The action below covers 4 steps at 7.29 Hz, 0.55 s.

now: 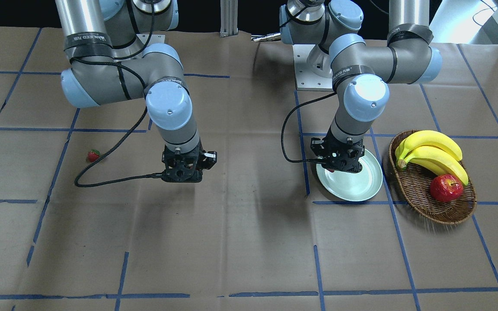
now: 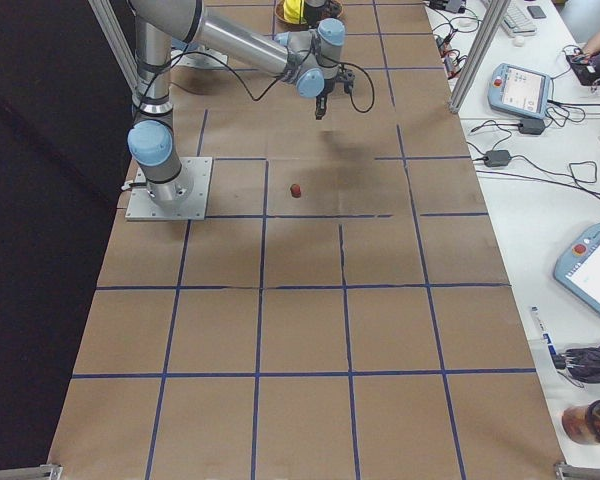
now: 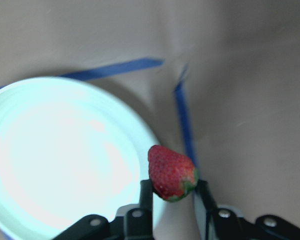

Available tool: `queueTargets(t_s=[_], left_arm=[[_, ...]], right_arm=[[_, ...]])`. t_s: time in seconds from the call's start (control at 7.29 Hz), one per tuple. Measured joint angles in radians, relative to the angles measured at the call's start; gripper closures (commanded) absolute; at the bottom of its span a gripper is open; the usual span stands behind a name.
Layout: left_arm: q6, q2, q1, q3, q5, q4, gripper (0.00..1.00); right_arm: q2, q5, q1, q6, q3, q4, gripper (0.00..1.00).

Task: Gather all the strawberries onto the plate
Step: 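Place the strawberry on the plate with the left gripper while the right carries another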

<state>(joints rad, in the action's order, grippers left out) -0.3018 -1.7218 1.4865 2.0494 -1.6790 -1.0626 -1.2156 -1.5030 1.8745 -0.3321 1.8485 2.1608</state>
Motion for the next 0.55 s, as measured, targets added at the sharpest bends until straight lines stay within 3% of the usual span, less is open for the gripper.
queueTargets(t_s=[0.14,0.27,0.41,0.55], left_arm=[[-0.054,-0.002,-0.043,0.012,-0.008,0.002,0.82],[-0.091,-0.009,-0.075,0.017,-0.011,0.002,0.56],[-0.110,-0.015,-0.094,0.019,-0.012,0.002,0.44],[-0.118,-0.019,-0.103,0.019,-0.013,0.003,0.35]], right_arm=[[0.032,0.003,0.048,-0.054,0.000,0.049,0.96],[0.062,0.004,0.085,-0.092,-0.006,0.090,0.95],[0.082,0.007,0.107,-0.111,-0.020,0.109,0.88],[0.100,0.013,0.118,-0.123,-0.037,0.116,0.33]])
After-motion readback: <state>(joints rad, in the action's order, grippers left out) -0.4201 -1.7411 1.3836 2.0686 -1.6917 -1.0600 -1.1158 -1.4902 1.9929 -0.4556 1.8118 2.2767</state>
